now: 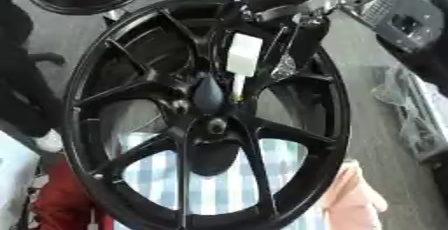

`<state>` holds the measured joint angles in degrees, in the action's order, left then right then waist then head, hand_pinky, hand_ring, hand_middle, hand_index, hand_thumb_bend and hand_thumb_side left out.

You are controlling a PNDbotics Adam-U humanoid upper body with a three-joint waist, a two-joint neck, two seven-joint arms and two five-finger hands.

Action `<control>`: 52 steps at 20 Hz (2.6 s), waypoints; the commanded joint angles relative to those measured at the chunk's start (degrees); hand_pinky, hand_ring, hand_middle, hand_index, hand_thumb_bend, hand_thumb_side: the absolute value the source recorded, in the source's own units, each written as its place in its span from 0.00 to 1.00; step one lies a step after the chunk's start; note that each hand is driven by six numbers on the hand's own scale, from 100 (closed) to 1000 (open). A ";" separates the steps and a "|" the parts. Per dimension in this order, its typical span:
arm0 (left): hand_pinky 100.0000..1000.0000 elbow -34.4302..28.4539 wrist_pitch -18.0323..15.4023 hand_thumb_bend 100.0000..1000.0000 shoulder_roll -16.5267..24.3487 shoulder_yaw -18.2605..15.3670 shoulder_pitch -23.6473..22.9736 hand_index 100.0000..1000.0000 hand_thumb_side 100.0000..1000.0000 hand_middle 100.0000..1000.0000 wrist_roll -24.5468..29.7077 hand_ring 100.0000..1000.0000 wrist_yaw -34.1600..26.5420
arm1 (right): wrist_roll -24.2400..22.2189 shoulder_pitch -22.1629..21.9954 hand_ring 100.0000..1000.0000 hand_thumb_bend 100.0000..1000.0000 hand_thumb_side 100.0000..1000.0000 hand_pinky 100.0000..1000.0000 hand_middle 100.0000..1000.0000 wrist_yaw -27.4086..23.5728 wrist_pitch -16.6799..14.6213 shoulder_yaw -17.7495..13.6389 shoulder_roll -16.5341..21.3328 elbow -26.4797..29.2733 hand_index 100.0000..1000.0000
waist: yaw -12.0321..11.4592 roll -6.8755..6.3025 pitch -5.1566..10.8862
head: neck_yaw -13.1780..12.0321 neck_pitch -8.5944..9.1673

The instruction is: Pull the pin out of the wheel hub.

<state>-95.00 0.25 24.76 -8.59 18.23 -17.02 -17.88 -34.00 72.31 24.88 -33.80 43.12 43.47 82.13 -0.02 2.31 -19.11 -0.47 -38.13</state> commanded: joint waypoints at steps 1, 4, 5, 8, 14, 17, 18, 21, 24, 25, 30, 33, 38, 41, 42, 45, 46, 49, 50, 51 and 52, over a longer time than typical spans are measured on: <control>0.67 -1.00 0.02 0.09 2.09 0.05 0.69 0.69 0.58 0.68 0.09 0.79 -0.04 | -17.97 0.70 0.80 0.36 0.20 0.84 0.73 0.38 -18.17 -0.87 1.33 -0.12 0.78 | -0.04 -0.18 0.90 | 0.03 0.42; 0.67 -1.01 0.06 0.09 2.10 0.13 0.74 0.69 0.58 0.68 0.21 0.79 -0.05 | -17.97 0.55 0.80 0.36 0.19 0.84 0.73 0.73 -18.17 -1.01 1.37 -0.39 0.78 | -0.10 -0.15 0.78 | 0.06 0.53; 0.67 -1.01 0.08 0.09 2.10 0.14 0.74 0.69 0.58 0.68 0.24 0.79 -0.06 | -17.97 0.52 0.80 0.36 0.19 0.84 0.73 0.87 -18.17 -1.07 1.36 -0.51 0.78 | -0.12 -0.15 0.76 | 0.07 0.55; 0.67 -1.02 0.11 0.09 2.08 0.14 0.79 0.69 0.58 0.68 0.31 0.79 -0.09 | -17.97 0.47 0.80 0.36 0.20 0.84 0.72 1.30 -18.17 -1.47 1.29 -0.89 0.78 | -0.17 -0.15 0.67 | 0.11 0.65; 0.67 -0.94 0.22 0.09 2.17 0.24 0.73 0.69 0.59 0.68 0.51 0.79 -0.08 | -17.97 0.82 0.79 0.37 0.23 0.84 0.72 1.02 -18.17 -2.32 1.01 -1.12 0.77 | -0.02 -0.12 0.67 | -0.08 0.68; 0.67 -0.96 0.24 0.09 2.18 0.24 0.74 0.69 0.59 0.69 0.57 0.79 -0.08 | -17.97 1.01 0.79 0.37 0.23 0.84 0.71 1.01 -18.17 -2.76 0.90 -1.05 0.77 | 0.01 -0.13 0.68 | -0.17 0.84; 0.67 -0.96 0.24 0.09 2.17 0.24 0.75 0.69 0.59 0.69 0.59 0.79 -0.08 | -17.97 1.03 0.79 0.37 0.23 0.84 0.71 1.06 -18.17 -2.84 0.87 -1.06 0.77 | 0.01 -0.14 0.67 | -0.20 0.88; 0.67 -0.95 0.29 0.09 2.18 0.29 0.74 0.69 0.59 0.69 0.66 0.79 -0.11 | -17.97 1.09 0.78 0.37 0.22 0.83 0.71 1.04 -18.17 -3.05 0.81 -1.00 0.76 | 0.04 -0.13 0.66 | -0.24 0.88; 0.67 -0.92 0.34 0.09 2.19 0.31 0.75 0.69 0.59 0.69 0.73 0.79 -0.14 | -17.97 1.15 0.77 0.37 0.21 0.83 0.69 0.40 -18.17 -3.35 0.65 -1.05 0.75 | 0.05 -0.15 0.64 | -0.29 0.89; 0.67 -0.91 0.35 0.08 2.19 0.31 0.75 0.69 0.59 0.69 0.74 0.79 -0.15 | -17.97 1.19 0.76 0.37 0.20 0.82 0.68 0.07 -18.17 -3.42 0.58 -1.04 0.74 | 0.04 -0.15 0.64 | -0.32 0.88; 0.67 -0.89 0.33 0.08 2.19 0.33 0.82 0.69 0.60 0.69 0.85 0.79 -0.17 | -17.97 1.25 0.75 0.37 0.15 0.82 0.66 -1.61 -18.17 -3.33 0.23 -1.10 0.72 | -0.02 -0.16 0.63 | -0.31 0.86; 0.67 -0.96 0.29 0.08 2.14 0.29 0.94 0.69 0.60 0.69 0.85 0.79 -0.19 | -17.97 1.24 0.75 0.37 0.12 0.82 0.65 -2.13 -18.17 -2.93 -0.05 -1.30 0.71 | -0.13 -0.14 0.64 | -0.30 0.86; 0.67 -0.97 0.34 0.08 2.15 0.34 1.00 0.69 0.60 0.69 0.92 0.79 -0.19 | -17.97 1.31 0.74 0.37 0.10 0.81 0.64 -2.94 -18.17 -2.77 -0.30 -1.35 0.70 | -0.21 -0.07 0.63 | -0.39 0.78; 0.67 -1.00 0.35 0.08 2.13 0.36 1.08 0.69 0.60 0.69 0.95 0.79 -0.23 | -17.97 1.28 0.73 0.37 0.09 0.81 0.63 -3.06 -18.17 -2.74 -0.50 -1.59 0.69 | -0.29 -0.06 0.61 | -0.41 0.81; 0.67 -0.99 0.38 0.08 2.13 0.38 1.08 0.69 0.60 0.69 0.97 0.79 -0.24 | -17.97 1.28 0.73 0.37 0.08 0.81 0.63 -3.07 -18.17 -2.73 -0.54 -1.63 0.69 | -0.30 -0.06 0.61 | -0.42 0.81; 0.67 -1.02 0.41 0.08 2.14 0.43 1.09 0.69 0.60 0.69 1.03 0.79 -0.25 | -17.97 1.24 0.73 0.37 0.08 0.81 0.63 -2.94 -18.17 -2.76 -0.61 -1.77 0.69 | -0.32 -0.04 0.60 | -0.40 0.83; 0.67 -1.02 0.42 0.08 2.14 0.44 1.09 0.69 0.60 0.69 1.04 0.79 -0.26 | -17.97 1.23 0.73 0.37 0.08 0.81 0.63 -2.92 -18.17 -2.77 -0.62 -1.79 0.69 | -0.32 -0.04 0.60 | -0.40 0.84; 0.67 -1.04 0.45 0.08 2.16 0.43 1.12 0.69 0.60 0.68 1.06 0.80 -0.26 | -17.97 0.78 0.72 0.37 0.08 0.80 0.60 -3.28 -18.17 -2.89 -0.21 -1.35 0.67 | -0.35 -0.01 0.54 | -0.43 0.75; 0.67 -1.03 0.47 0.08 2.17 0.44 1.11 0.69 0.60 0.68 1.09 0.80 -0.26 | -17.97 0.66 0.72 0.37 0.08 0.80 0.60 -3.40 -18.17 -2.96 -0.03 -1.05 0.66 | -0.34 0.01 0.53 | -0.42 0.73; 0.67 -1.04 0.48 0.08 2.18 0.45 1.13 0.69 0.60 0.68 1.11 0.80 -0.25 | -17.97 0.55 0.72 0.37 0.07 0.80 0.59 -3.49 -18.17 -3.03 0.13 -0.80 0.66 | -0.35 0.02 0.53 | -0.40 0.74; 0.67 -1.06 0.48 0.08 2.18 0.44 1.15 0.69 0.60 0.68 1.13 0.80 -0.25 | -17.97 0.46 0.72 0.37 0.07 0.80 0.58 -3.56 -18.17 -3.07 0.25 -0.57 0.65 | -0.37 0.03 0.53 | -0.39 0.76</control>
<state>-95.01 0.79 25.20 -7.93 18.70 -15.99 -17.99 -34.00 71.98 21.81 -33.80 41.01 42.10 80.64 -0.36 2.53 -19.58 -0.85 -38.07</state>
